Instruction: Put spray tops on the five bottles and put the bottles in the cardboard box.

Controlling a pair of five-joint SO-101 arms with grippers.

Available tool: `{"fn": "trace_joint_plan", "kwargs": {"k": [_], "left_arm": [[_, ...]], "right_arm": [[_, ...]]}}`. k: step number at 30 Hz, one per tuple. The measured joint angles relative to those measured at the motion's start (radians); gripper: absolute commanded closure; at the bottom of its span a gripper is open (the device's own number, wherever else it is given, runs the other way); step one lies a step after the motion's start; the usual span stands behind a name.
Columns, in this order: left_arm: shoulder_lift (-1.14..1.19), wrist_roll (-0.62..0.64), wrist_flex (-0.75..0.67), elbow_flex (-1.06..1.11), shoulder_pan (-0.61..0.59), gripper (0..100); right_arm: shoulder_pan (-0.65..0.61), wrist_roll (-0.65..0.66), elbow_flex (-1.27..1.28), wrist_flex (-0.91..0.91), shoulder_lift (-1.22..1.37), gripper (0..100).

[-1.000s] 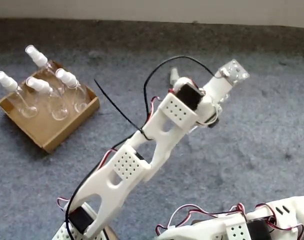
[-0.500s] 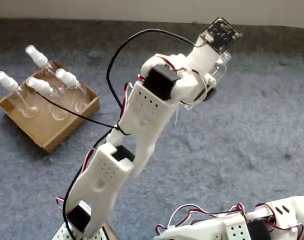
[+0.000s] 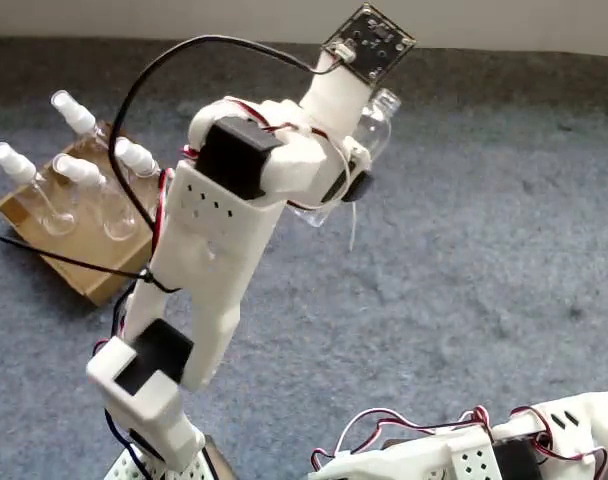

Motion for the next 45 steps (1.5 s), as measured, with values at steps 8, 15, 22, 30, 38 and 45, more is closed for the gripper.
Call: {"fn": "trace_joint_plan", "kwargs": {"k": [8, 15, 22, 30, 38, 45], "left_arm": [[-0.298, 0.0, 0.0, 0.144, -0.015, 93], [-0.594, 0.0, 0.002, 0.341, -0.057, 93], [-0.873, 0.0, 0.002, 0.612, -0.216, 92], [-1.192, 0.0, 0.002, 0.916, -0.334, 92], [-1.382, 0.0, -0.173, 1.261, -0.434, 92], [-1.476, 0.0, -0.414, 1.56, -0.457, 92]], "right_arm": [[0.0, 0.0, 0.0, 0.0, 0.0, 99.0], [-0.17, -0.002, 0.0, 0.0, 0.0, 99.0], [-0.42, -0.002, 0.0, 0.0, 0.0, 99.0], [-0.666, 0.02, 0.0, 0.0, 0.0, 98.9], [-0.895, 0.181, -0.002, 0.203, 0.0, 98.8], [-1.023, 0.187, -0.175, 0.443, 0.0, 98.8]]}}
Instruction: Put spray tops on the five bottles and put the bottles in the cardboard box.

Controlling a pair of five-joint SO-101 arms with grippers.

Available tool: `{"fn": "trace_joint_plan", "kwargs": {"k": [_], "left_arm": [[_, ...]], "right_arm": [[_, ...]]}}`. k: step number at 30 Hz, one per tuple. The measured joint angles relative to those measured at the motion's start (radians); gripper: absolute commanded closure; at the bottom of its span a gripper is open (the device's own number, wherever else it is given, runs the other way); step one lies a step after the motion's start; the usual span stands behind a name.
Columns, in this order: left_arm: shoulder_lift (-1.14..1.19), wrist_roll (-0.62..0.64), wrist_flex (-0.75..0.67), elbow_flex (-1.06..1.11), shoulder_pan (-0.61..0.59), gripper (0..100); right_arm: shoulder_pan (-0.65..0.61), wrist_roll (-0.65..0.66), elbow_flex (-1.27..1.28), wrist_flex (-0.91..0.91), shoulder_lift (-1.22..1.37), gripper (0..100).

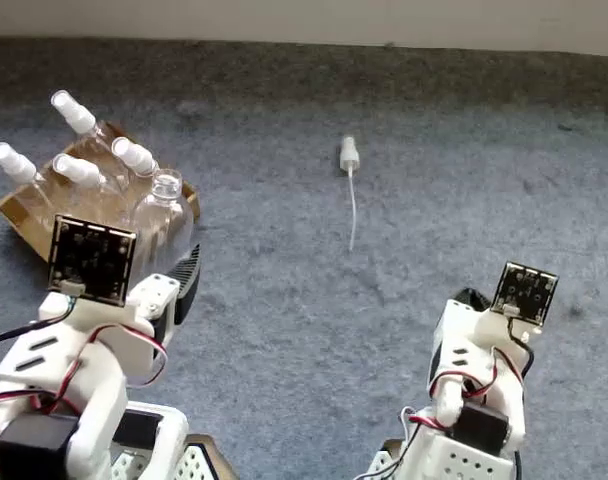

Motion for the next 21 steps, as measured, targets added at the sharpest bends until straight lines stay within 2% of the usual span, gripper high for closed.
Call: {"fn": "trace_joint_plan", "kwargs": {"k": [2, 5, 8, 12, 15, 21], "left_arm": [[-0.018, 0.0, -0.083, 0.086, 0.0, 93], [-0.057, 0.0, -0.212, 0.203, 0.0, 93], [-0.1, 0.0, -0.264, 0.253, 0.0, 93], [-0.135, 0.0, -0.293, 0.307, 0.0, 93], [-0.132, 0.0, -0.351, 0.373, 0.011, 93], [-0.133, 0.0, -0.503, 0.514, 0.129, 93]], "right_arm": [[-0.051, 0.0, -0.074, 0.066, -0.002, 97.4], [-0.11, 0.0, -0.163, 0.126, -0.005, 88.9], [-0.133, 0.0, -0.229, 0.133, 0.081, 82.0], [-0.157, 0.0, -0.364, 0.133, 0.285, 81.9], [-0.229, 0.0, -0.483, 0.132, 0.462, 81.9], [-0.345, -0.061, -0.694, 0.132, 0.821, 81.9]]}}
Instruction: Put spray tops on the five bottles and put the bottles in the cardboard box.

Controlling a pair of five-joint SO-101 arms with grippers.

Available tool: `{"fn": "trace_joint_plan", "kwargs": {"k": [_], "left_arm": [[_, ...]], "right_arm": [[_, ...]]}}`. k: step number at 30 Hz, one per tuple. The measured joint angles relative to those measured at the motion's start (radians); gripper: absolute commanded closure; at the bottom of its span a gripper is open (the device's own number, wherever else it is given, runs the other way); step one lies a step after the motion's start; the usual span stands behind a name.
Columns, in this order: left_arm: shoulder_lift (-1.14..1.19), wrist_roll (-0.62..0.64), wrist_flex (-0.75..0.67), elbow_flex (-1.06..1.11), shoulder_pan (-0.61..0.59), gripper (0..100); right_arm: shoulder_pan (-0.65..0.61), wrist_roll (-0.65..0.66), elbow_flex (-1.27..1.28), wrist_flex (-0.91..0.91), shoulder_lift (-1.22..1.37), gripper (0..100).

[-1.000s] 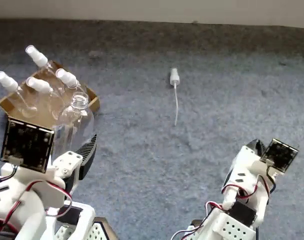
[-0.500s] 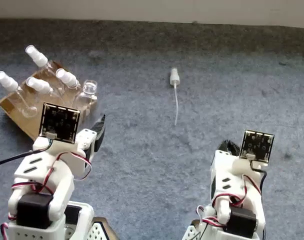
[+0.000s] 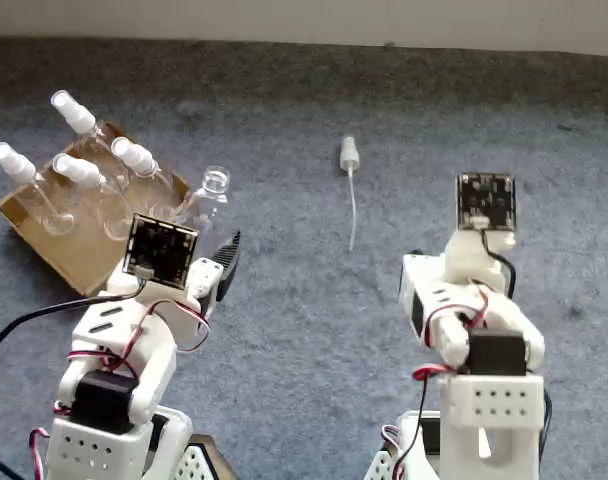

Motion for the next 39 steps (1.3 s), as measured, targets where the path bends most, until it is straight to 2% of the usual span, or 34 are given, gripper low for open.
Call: {"fn": "trace_joint_plan", "kwargs": {"k": [4, 10, 21, 36, 39], "left_arm": [[0.0, 0.0, -0.075, 0.064, 0.054, 93], [-0.003, 0.0, -0.143, 0.109, 0.055, 93], [-0.003, 0.0, -0.149, 0.16, 0.055, 93], [-0.003, 0.0, -0.15, 0.204, 0.055, 92], [-0.003, 0.0, -0.15, 0.206, 0.055, 92]], "right_arm": [[-0.051, -0.02, -0.16, 0.029, 0.235, 81.9], [-0.109, -0.026, -0.48, 0.157, 0.577, 81.9], [-0.163, -0.028, -1.013, 0.176, 1.108, 81.5], [-0.161, -0.028, -1.775, 0.178, 1.777, 81.2], [-0.169, -0.028, -1.881, 0.178, 1.881, 76.7]]}}
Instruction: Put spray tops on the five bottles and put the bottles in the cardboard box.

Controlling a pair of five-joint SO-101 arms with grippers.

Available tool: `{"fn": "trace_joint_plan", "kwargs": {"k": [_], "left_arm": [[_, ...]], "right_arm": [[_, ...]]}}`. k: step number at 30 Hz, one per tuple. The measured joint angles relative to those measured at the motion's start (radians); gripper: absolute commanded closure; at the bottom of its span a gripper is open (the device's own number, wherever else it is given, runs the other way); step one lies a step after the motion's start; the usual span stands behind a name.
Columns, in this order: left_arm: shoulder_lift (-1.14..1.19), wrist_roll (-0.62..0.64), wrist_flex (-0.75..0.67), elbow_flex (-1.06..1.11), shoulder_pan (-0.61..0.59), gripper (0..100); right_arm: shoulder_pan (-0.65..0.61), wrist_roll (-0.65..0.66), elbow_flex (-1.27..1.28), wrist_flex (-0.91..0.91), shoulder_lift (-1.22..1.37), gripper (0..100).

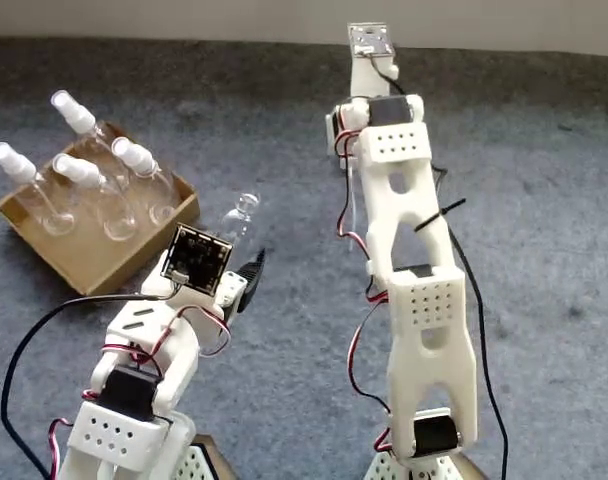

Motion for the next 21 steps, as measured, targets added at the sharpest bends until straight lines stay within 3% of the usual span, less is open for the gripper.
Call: {"fn": "trace_joint_plan", "kwargs": {"k": [8, 21], "left_arm": [[0.0, 0.0, 0.0, 0.0, 0.0, 92], [0.002, 0.0, 0.0, 0.023, 0.0, 92]], "right_arm": [[0.002, 0.011, -0.068, -0.002, 0.118, 74.5], [-0.012, 0.011, -0.068, -0.157, 0.233, 74.8]]}}
